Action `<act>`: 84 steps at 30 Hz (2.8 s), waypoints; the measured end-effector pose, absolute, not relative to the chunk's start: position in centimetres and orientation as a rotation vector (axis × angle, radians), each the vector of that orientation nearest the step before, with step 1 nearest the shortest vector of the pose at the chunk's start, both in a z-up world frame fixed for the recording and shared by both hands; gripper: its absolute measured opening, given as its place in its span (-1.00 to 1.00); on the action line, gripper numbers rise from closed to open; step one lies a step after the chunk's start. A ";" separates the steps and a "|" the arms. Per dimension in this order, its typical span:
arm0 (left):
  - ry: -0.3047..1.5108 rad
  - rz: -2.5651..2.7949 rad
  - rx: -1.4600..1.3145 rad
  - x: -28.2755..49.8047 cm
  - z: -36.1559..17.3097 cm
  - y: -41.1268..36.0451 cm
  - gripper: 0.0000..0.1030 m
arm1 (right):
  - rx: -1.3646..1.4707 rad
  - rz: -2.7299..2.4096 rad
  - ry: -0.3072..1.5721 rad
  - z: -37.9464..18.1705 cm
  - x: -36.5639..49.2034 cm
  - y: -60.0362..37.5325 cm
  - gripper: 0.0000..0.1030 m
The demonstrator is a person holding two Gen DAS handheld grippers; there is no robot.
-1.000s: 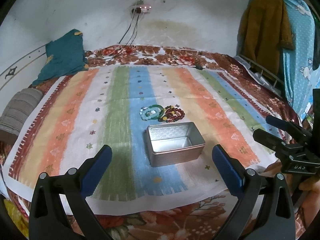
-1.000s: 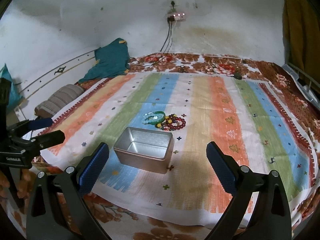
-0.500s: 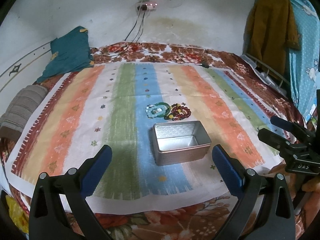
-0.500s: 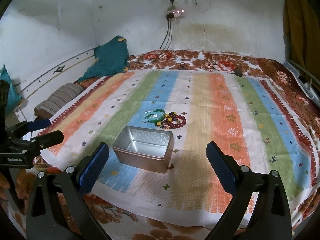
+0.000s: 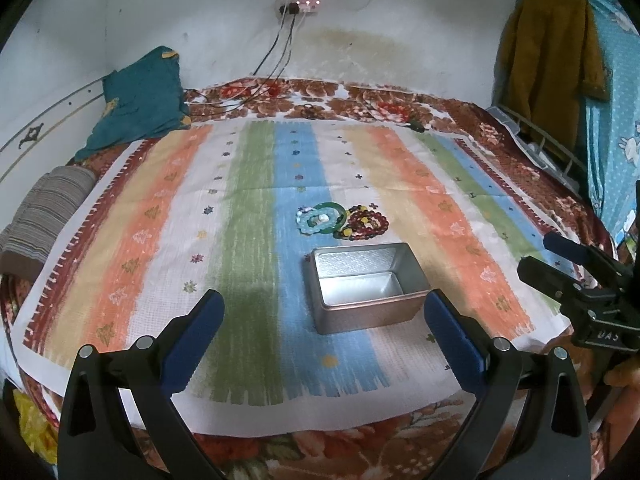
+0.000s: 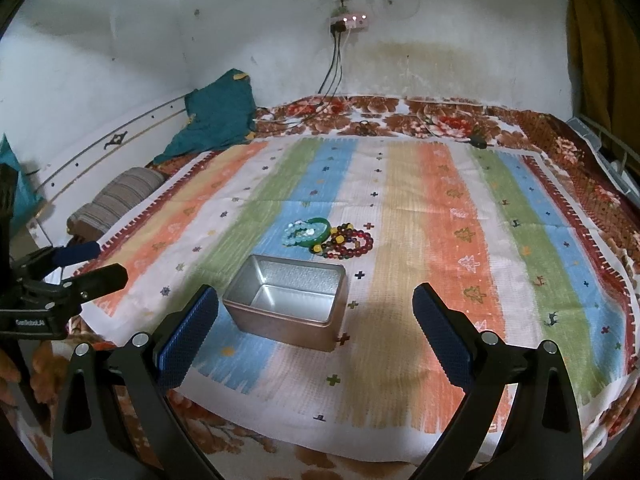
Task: Organize jewelry
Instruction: 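Move both tools toward the bracelet pile beside the silver tin, then lower left tool onto light-blue bracelet while right tool lowers onto yellow-black bracelet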
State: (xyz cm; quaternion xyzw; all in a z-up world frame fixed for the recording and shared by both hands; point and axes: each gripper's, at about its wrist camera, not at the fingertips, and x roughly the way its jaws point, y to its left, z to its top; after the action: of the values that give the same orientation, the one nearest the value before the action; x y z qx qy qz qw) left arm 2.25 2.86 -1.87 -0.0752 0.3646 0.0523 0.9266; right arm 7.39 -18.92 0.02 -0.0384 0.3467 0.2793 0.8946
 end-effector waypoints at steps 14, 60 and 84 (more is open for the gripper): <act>0.784 0.145 -0.100 5.6 -1.5 3.4 0.89 | -0.091 0.566 0.752 -0.3 9.2 -18.5 0.92; 0.948 0.250 -0.146 17.8 -4.5 7.7 0.89 | -0.164 0.512 0.936 -2.9 19.4 -14.3 0.92; 1.064 0.234 -0.175 22.9 -9.0 9.4 0.89 | -0.140 0.501 1.064 -6.1 24.5 -13.3 0.92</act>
State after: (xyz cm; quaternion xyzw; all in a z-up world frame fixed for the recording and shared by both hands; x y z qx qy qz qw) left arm 22.89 9.38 -9.02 -0.0830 0.5054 0.1114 0.8516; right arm 24.53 -13.28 -6.13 -0.0658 0.5014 0.2360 0.8298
